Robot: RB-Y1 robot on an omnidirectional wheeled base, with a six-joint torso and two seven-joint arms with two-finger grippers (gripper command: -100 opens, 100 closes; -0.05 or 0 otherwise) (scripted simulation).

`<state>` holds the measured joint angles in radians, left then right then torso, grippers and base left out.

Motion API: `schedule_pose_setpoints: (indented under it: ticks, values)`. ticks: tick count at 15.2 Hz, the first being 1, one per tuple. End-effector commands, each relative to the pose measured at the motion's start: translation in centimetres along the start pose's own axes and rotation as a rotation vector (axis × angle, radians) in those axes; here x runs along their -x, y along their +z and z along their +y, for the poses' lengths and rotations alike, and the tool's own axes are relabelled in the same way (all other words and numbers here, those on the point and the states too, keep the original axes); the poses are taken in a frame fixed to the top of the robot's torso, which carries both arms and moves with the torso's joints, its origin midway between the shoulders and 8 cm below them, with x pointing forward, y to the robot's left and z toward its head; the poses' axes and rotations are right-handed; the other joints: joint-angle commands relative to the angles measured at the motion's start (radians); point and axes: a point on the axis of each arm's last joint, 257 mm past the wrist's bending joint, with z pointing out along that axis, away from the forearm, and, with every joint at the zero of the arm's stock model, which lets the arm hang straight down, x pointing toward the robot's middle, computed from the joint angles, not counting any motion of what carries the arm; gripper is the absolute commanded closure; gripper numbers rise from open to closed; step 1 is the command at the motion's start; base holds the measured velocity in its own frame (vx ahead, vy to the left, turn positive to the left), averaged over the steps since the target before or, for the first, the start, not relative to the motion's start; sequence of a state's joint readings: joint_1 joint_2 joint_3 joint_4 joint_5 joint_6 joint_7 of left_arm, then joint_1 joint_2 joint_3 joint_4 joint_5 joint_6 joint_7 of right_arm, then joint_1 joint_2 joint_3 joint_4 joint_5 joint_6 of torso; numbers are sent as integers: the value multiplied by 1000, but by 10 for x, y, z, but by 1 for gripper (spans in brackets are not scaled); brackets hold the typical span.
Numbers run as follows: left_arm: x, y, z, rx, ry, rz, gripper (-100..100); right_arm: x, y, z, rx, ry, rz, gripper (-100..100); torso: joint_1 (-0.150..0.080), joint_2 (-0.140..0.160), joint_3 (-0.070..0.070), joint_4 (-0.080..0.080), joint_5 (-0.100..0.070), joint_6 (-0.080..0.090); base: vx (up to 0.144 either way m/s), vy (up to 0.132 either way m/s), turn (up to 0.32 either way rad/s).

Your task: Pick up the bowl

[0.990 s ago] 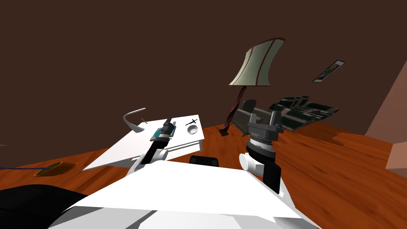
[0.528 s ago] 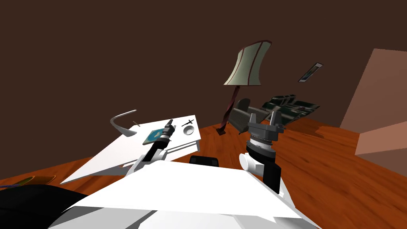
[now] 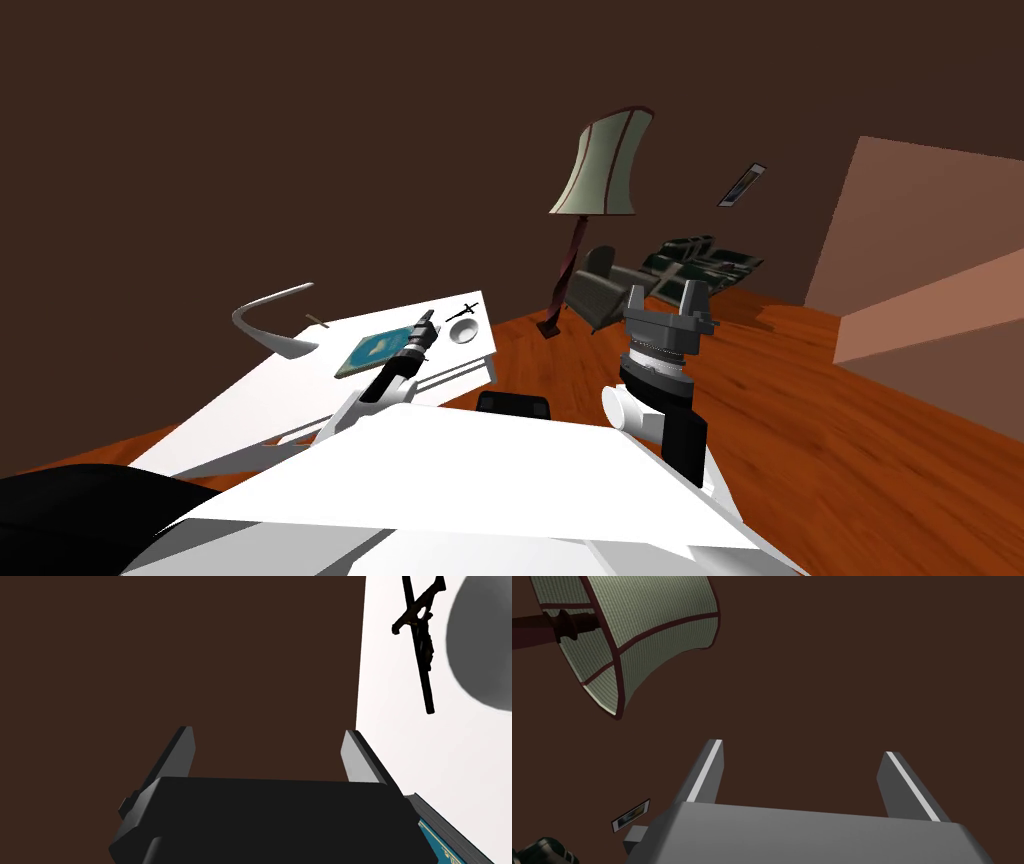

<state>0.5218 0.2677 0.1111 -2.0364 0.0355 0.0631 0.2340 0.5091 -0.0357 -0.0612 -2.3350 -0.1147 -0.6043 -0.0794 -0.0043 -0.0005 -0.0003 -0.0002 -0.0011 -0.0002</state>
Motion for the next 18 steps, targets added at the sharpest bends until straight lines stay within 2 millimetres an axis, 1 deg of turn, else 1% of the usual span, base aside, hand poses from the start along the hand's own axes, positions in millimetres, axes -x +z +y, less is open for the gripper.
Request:
schedule_pose_setpoints:
  ticks: [1, 3, 4, 6, 7, 8, 9, 10, 11, 12, 13, 14, 16, 17, 18]
  values:
    - [9, -1, 20, 64, -30, -21, -100, 0, 0, 0, 0, 0, 0, 0, 0, 0, 0, 0, 0, 0, 23, -51, -96]
    - [11, -2, 24, 82, -30, -26, -100, 0, 0, 0, 0, 0, 0, 0, 0, 0, 0, 0, 0, 0, 20, -47, -101]
    - [19, -4, 41, 131, -55, -46, -100, 0, 0, 0, 0, 0, 0, 0, 1, 0, 0, 0, 0, 0, 26, -54, -115]
    - [20, -4, 45, 146, -55, -50, -100, 0, 0, 0, 0, 0, 0, 0, 0, 0, 0, 0, 0, 0, 23, -48, -95]
    - [29, -7, 61, 194, -80, -72, -100, 0, 0, 0, 0, 0, 0, 0, 1, 0, 0, 0, 0, 0, 23, -51, -127]
    - [30, -8, 65, 210, -80, -76, -100, 0, 0, 0, 0, 0, 0, 0, 0, 0, 0, 0, 0, 0, 32, -57, -130]
    - [30, -8, 65, 210, -80, -76, -100, 0, 0, 0, 0, 0, 0, 0, 0, 0, 0, 0, 0, 0, 24, -40, -41]
    - [39, -12, 82, 259, -106, -101, -100, 0, 0, 0, 0, 0, 0, 0, 1, 0, 0, 0, 0, 0, 23, -50, -120]
    - [40, -13, 85, 272, -106, -105, -100, 0, 0, 0, 0, 0, 0, 0, 0, 0, 0, 0, 0, 0, 27, -51, -125]
    - [48, -17, 99, 310, -132, -128, -100, 0, 0, 0, 0, 0, 0, 0, 0, 0, 0, 0, 0, 0, 34, -67, -165]
    - [50, -19, 104, 332, -132, -135, -100, 0, 0, 0, 0, 0, 0, 0, 0, 0, 0, 0, 0, 1, 38, -67, -152]
    - [58, -24, 117, 368, -158, -160, -100, 0, 0, 0, 0, 0, 0, 0, -1, -1, 0, 0, 0, 0, 46, -65, -197]
    - [59, -27, 123, 392, -158, -168, -100, 0, 0, 0, 0, 0, 0, 0, 0, -1, -1, 0, 0, 1, 38, -43, -85]
    - [67, -32, 136, 431, -184, -195, -100, 0, 0, 0, 0, 0, 0, 0, 1, -1, 0, 0, 0, 0, 33, -42, -110]
    - [68, -34, 140, 446, -184, -201, -100, 0, 0, 0, 0, 0, 0, 0, 1, 0, 0, 0, 0, 0, 36, -45, -117]
